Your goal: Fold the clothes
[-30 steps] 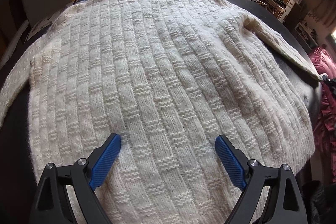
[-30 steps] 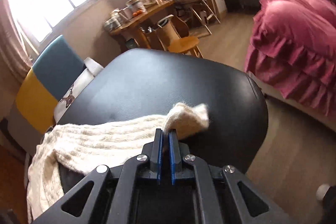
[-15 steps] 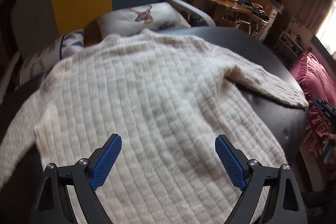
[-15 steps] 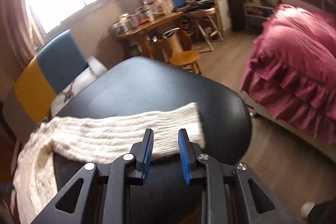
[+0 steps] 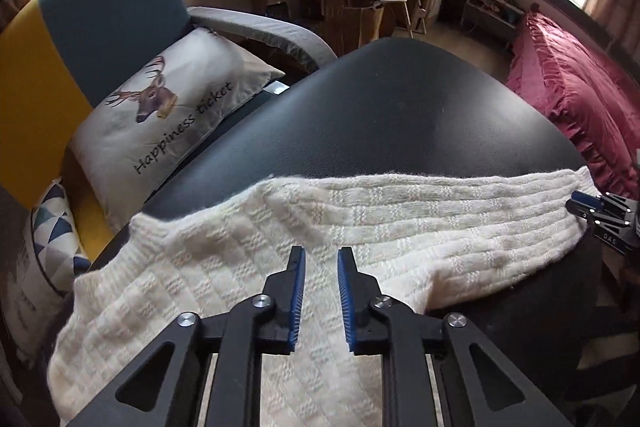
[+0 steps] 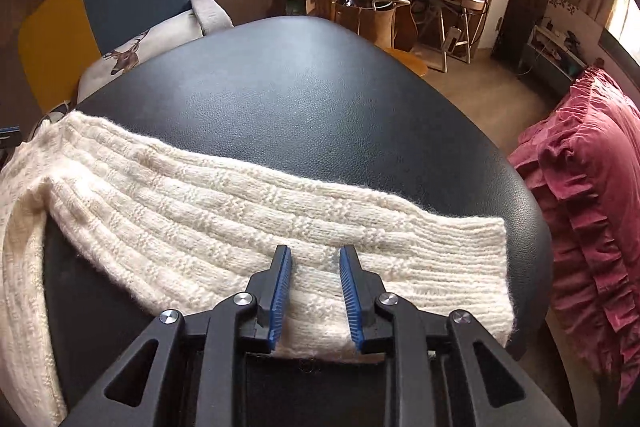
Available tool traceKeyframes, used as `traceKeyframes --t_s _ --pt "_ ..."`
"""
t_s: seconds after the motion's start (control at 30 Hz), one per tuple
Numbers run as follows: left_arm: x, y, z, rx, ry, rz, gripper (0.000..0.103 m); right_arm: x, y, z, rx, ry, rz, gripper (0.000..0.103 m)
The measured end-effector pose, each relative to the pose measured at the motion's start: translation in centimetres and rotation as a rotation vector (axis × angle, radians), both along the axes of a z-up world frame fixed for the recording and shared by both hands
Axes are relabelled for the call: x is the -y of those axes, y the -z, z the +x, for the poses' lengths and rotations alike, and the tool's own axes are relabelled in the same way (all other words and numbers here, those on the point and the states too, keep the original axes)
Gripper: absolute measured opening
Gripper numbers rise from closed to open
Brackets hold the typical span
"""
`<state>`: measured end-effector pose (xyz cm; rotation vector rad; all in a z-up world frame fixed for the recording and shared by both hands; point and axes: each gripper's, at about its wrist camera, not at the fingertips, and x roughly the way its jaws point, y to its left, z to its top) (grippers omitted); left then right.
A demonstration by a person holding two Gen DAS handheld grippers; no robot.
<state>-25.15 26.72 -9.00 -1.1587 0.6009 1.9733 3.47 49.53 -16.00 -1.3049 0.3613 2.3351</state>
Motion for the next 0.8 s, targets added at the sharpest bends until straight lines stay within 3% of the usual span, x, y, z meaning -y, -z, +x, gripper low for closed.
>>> traceKeyframes --t_s 0.13,0.2,0.3,0.33,0.4,0.43,0.5,0.6,0.67,0.8 --pt "-2.5 2.3 -2.5 0.068 0.029 -0.07 0.017 0.2 0.0 -0.3 0.012 -0.017 0.016 0.025" --pt "-2.9 3.3 -4.0 0.158 0.025 -0.055 0.021 0.3 0.1 -0.1 0.006 -0.021 0.016 0.025" --pt "-3.2 4.6 -5.6 0.177 -0.019 -0.082 0.027 0.4 0.2 0.1 -0.003 -0.021 0.017 0.025" --pt "-3.2 5.1 -5.8 0.168 -0.032 -0.096 0.026 0.5 0.2 0.1 -0.003 -0.021 0.022 0.025" --pt "-3.3 6.3 -5.6 0.135 -0.053 -0.126 0.011 0.7 0.2 -0.1 0.001 -0.026 0.039 0.025" --pt "-3.2 6.0 -5.2 0.11 -0.061 -0.1 0.005 0.8 0.1 -0.1 0.003 -0.028 0.049 0.025" --pt "-2.8 5.5 -4.5 0.059 -0.078 -0.047 0.004 1.0 0.1 -0.1 0.005 -0.024 0.075 0.024" --pt "-1.5 4.1 -5.1 0.056 -0.171 0.09 0.004 0.8 0.2 0.0 0.012 -0.009 0.104 0.022" --pt "-1.7 4.9 -5.8 0.08 -0.198 0.077 0.004 0.7 0.3 0.0 0.01 0.001 0.095 0.023" --pt "-3.1 6.3 -5.0 0.018 -0.163 -0.018 0.004 1.1 0.5 -0.4 0.038 -0.005 0.129 0.023"
